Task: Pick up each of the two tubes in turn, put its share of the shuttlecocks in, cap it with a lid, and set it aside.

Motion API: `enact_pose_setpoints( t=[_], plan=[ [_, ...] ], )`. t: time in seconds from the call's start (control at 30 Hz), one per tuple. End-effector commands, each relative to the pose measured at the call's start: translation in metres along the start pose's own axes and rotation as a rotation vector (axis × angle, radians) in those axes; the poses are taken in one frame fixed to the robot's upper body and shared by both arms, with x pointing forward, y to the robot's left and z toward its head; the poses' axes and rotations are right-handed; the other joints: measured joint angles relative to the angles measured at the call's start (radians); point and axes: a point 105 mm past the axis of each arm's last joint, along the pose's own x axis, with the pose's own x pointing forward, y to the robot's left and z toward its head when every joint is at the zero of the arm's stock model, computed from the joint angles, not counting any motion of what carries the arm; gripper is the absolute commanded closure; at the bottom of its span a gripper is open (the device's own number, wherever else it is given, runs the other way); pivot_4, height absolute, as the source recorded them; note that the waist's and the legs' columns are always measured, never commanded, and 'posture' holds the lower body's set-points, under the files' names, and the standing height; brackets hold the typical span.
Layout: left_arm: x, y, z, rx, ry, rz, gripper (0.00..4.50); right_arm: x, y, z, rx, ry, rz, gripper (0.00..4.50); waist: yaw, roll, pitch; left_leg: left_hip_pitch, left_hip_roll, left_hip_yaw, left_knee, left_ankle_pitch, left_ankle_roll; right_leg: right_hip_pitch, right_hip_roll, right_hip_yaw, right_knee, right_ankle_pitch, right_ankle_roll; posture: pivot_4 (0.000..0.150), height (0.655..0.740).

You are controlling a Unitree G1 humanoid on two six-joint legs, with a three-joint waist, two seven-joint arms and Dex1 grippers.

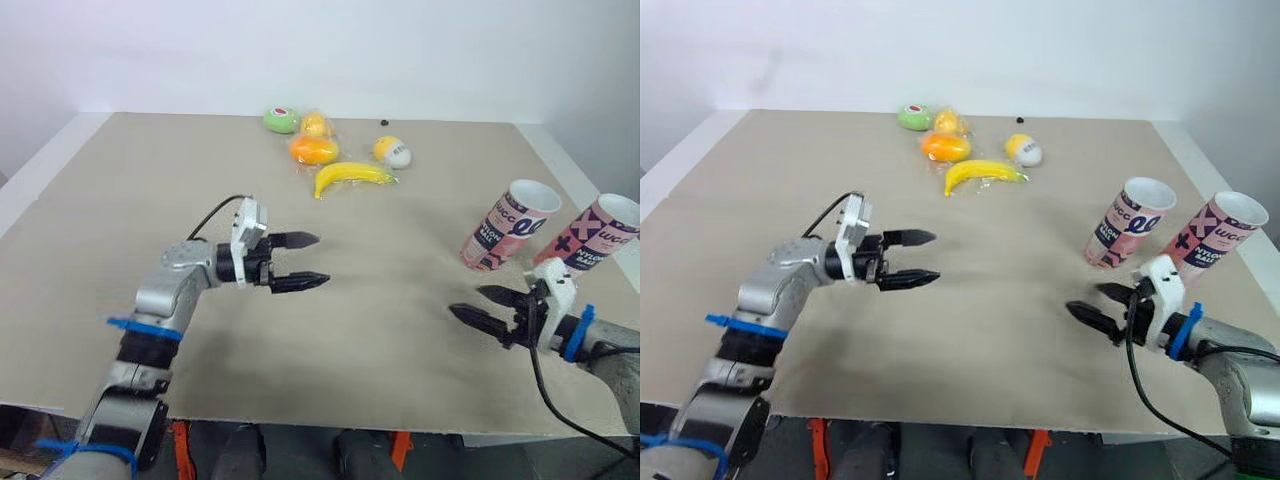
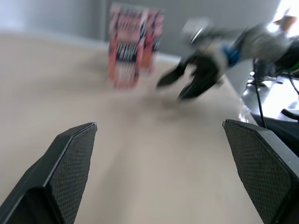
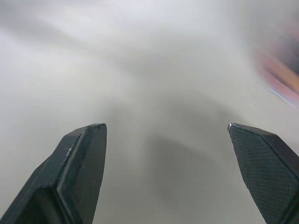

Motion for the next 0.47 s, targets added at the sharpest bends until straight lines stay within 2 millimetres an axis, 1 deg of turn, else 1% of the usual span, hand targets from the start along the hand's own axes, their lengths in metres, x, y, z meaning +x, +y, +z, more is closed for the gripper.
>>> enact_pose_setpoints(
  t=[0.03,0.1,0.27,0.37,0.47],
  plan=[
    [-0.016,-0.002,0.009,-0.025,-0.041,0.089,0.00,0.006,0.016,0.020,-0.004,-0.114,0.059,0.06,0.002,0.000,0.000,0.000,0.000,0.000,0.001,0.000,0.000,0.001,0.000,0.000,0.000,-0.001,-0.002,0.150,0.7321],
    [-0.023,-0.001,0.005,-0.042,-0.043,0.137,0.00,0.011,0.019,0.015,0.017,-0.117,0.065,0.06,0.005,0.000,0.000,0.000,0.000,0.001,0.002,0.000,0.000,0.001,-0.002,0.000,-0.001,-0.001,-0.003,0.150,0.7321],
    [-0.040,0.002,-0.014,-0.083,-0.009,0.246,0.00,0.025,0.027,-0.002,0.076,-0.114,0.095,0.06,0.007,0.000,0.000,0.000,-0.001,0.002,0.002,0.000,0.000,0.001,-0.003,0.000,-0.002,-0.001,-0.003,0.150,0.7321],
    [-0.044,0.005,-0.023,-0.091,0.003,0.288,0.00,0.031,0.032,-0.006,0.098,-0.126,0.109,0.06,0.006,0.000,0.000,0.000,-0.001,0.002,0.001,0.000,0.000,0.001,-0.003,0.000,-0.002,-0.002,-0.004,0.150,0.7321],
    [-0.044,0.006,-0.027,-0.097,-0.002,0.292,0.00,0.034,0.035,-0.008,0.101,-0.129,0.111,0.06,0.006,0.000,0.000,0.000,-0.001,0.002,0.000,0.000,0.000,0.001,-0.003,0.000,-0.002,-0.002,-0.004,0.150,0.7321]
  ],
)
